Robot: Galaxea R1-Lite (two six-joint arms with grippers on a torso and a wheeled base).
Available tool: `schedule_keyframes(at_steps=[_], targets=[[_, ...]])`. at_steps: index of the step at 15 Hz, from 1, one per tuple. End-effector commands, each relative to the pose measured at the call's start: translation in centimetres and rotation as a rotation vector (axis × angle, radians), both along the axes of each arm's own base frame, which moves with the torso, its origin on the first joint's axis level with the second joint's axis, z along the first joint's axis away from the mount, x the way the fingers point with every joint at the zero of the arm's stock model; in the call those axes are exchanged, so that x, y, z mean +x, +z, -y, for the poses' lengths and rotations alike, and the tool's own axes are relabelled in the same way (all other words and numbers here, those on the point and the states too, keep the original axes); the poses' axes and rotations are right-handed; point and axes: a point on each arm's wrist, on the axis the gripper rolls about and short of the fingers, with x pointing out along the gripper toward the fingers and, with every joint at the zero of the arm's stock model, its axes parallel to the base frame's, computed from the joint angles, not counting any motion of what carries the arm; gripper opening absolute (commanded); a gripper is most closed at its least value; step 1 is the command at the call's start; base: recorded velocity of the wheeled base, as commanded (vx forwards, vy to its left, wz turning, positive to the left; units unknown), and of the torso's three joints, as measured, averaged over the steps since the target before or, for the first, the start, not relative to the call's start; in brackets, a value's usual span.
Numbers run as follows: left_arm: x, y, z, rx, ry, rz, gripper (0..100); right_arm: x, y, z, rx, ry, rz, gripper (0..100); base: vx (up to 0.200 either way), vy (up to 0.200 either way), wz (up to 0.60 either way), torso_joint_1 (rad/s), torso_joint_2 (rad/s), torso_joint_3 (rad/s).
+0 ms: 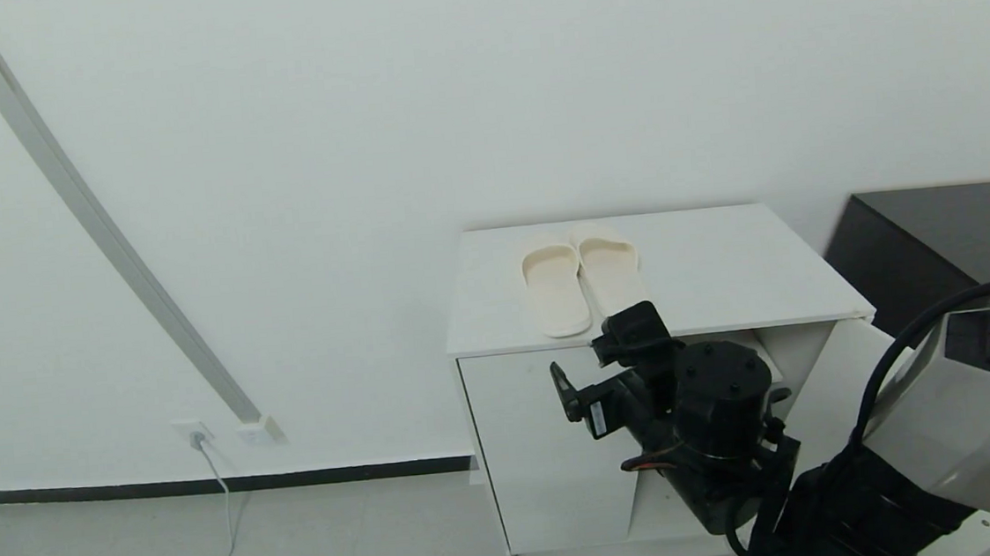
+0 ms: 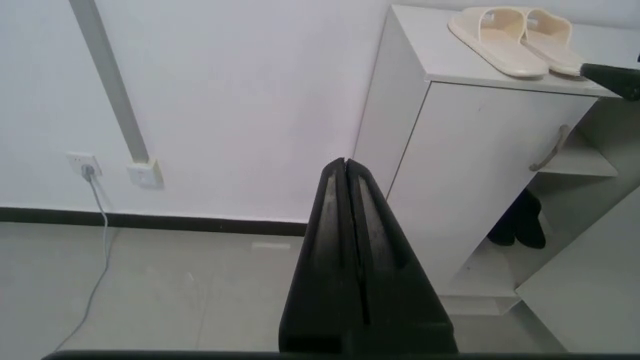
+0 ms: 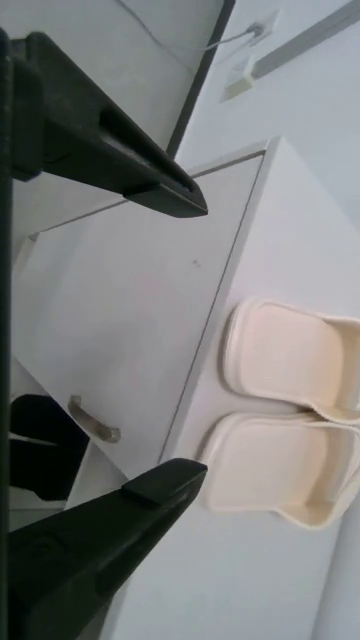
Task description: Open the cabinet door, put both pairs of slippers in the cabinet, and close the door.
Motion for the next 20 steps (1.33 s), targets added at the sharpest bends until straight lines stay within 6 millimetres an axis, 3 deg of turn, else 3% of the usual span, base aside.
schedule_keyframes(at_steps=[1, 4, 10, 11, 16, 20], targets=[[0.0, 0.0, 0.0, 0.000, 0.000, -0.001, 0, 0.3, 0.2, 0.0, -0.001, -0.001, 0.014, 100, 0.000, 0.000, 0.00, 0.000, 0.00, 0.000], [0.0, 0.0, 0.0, 0.003, 0.000, -0.001, 0, 1.6, 1.9, -0.4, 0.001, -0.019, 0.012, 100, 0.000, 0.000, 0.00, 0.000, 0.00, 0.000], [0.0, 0.0, 0.0, 0.004, 0.000, -0.001, 0, 2.9, 7.0, -0.7, 0.088, -0.123, -0.156, 100, 0.000, 0.000, 0.00, 0.000, 0.00, 0.000], [0.0, 0.0, 0.0, 0.004, 0.000, -0.001, 0, 3.5, 7.0, -0.9, 0.121, -0.195, -0.201, 100, 0.000, 0.000, 0.00, 0.000, 0.00, 0.000], [0.0, 0.0, 0.0, 0.004, -0.001, -0.001, 0, 3.9, 5.9, -0.6, 0.107, -0.215, -0.237, 100, 0.000, 0.000, 0.00, 0.000, 0.00, 0.000], [0.0, 0.0, 0.0, 0.004, -0.001, -0.001, 0, 3.9, 5.6, -0.6, 0.103, -0.217, -0.242, 100, 0.200, 0.000, 0.00, 0.000, 0.00, 0.005]])
